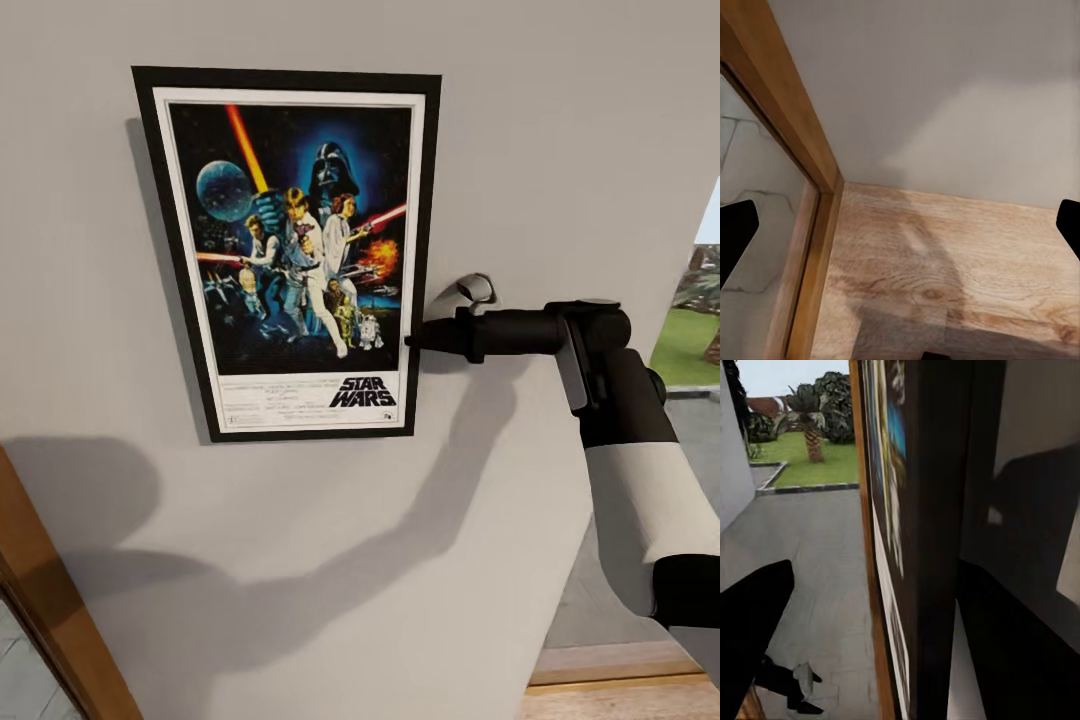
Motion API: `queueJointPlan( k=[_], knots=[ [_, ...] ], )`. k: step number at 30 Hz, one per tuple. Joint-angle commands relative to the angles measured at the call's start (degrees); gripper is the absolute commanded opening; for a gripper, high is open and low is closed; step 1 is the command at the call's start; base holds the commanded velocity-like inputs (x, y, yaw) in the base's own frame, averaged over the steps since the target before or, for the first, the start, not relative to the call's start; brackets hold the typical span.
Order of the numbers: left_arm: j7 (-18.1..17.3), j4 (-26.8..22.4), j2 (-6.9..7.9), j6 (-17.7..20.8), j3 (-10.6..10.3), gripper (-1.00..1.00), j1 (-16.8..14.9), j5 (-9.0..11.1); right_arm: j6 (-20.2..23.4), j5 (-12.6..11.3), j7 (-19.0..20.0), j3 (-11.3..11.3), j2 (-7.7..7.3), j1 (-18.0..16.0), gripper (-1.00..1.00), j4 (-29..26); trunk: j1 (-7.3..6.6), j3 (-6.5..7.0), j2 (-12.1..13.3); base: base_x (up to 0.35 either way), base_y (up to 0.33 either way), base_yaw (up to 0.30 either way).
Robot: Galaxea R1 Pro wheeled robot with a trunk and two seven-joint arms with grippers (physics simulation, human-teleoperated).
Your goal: Pick up the poster from the kitchen countertop and hang it on one of the wall nails in the kitchen.
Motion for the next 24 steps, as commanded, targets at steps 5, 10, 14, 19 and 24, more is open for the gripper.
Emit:
queueJointPlan(
  k=[5,10,14,19,24],
  knots=[
    [-0.33,-0.01,-0.02,-0.08,0.15,1.0,0.01,-0.02,0.65,0.25,-2.85,0.09,-0.07,-0.02,1.0,0.09,0.04,0.0,0.01,0.0,0.0,0.0],
    [-0.33,-0.01,-0.02,-0.08,0.15,1.0,0.01,-0.02,0.64,0.25,-2.85,0.09,-0.07,-0.02,1.0,0.1,0.04,0.0,0.01,0.0,0.0,0.0],
    [-0.33,-0.03,-0.02,-0.08,0.11,1.0,0.01,-0.02,0.64,0.26,-2.85,0.16,-0.07,-0.02,1.0,0.1,0.04,0.0,0.01,0.0,-0.025,0.0],
    [-0.33,-0.09,-0.02,-0.13,0.08,1.0,0.01,-0.02,0.64,0.26,-2.85,0.17,-0.07,-0.02,1.0,0.1,0.04,0.0,0.01,0.0,-0.198,0.0],
    [-0.33,0.01,-0.02,-0.11,0.09,1.0,0.01,-0.03,0.64,0.26,-2.85,0.14,-0.07,-0.02,1.0,0.21,0.04,0.0,0.01,0.0,-0.13,0.0]
  ],
)
